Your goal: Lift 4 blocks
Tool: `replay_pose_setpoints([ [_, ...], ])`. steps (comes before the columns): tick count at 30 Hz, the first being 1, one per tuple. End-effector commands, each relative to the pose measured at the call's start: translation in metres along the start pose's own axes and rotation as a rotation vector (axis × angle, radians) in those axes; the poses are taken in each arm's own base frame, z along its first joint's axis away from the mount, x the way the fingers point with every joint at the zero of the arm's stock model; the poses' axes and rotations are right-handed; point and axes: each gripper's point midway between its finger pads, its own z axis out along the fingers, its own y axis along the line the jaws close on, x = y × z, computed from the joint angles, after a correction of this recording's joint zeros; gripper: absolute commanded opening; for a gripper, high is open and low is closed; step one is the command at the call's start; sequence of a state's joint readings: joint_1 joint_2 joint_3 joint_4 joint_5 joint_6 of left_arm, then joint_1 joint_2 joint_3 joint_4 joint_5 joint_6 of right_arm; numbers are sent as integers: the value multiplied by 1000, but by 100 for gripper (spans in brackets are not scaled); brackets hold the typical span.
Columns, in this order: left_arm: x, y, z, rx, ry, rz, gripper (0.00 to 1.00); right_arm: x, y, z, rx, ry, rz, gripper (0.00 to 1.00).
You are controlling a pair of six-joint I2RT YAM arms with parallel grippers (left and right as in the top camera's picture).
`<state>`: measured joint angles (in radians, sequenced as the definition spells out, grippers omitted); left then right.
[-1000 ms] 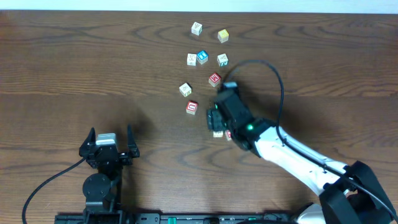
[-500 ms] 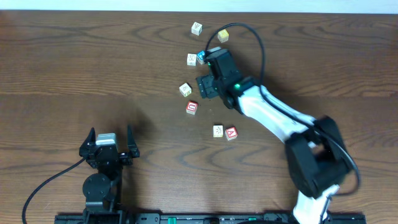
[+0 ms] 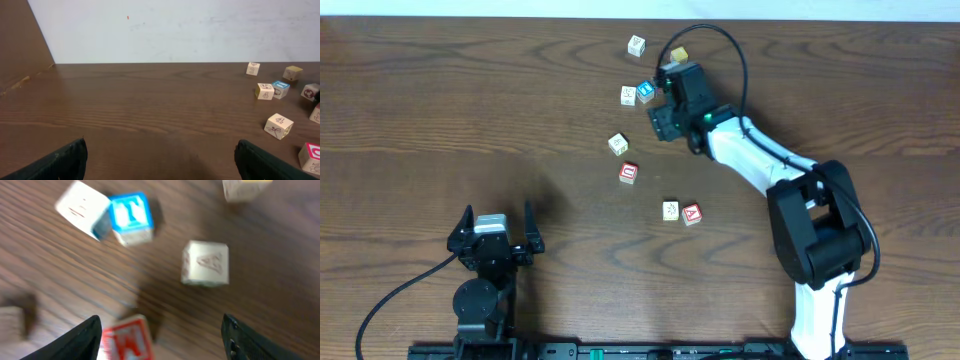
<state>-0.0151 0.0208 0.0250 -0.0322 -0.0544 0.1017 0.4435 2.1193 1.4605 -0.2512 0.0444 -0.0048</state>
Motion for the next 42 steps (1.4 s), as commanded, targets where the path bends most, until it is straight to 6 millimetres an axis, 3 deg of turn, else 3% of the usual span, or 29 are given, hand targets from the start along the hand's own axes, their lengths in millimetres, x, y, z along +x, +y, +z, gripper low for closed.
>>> replay_pose_setpoints([
  [1,19,0,1,-2,55,5,94,6,2,8,-34,23,-39,72],
  [14,19,0,1,-2,55,5,94,21,21,13,-84,69,-68,66],
  [20,19,0,1,-2,55,5,94,8,22,10,-75,44,-82,71],
  [31,19,0,1,-2,55,5,94,-23,24,-8,-77,35,-84,72],
  [42,19,0,1,-2,55,5,94,-3,50,-12,-155,110,-135,66],
])
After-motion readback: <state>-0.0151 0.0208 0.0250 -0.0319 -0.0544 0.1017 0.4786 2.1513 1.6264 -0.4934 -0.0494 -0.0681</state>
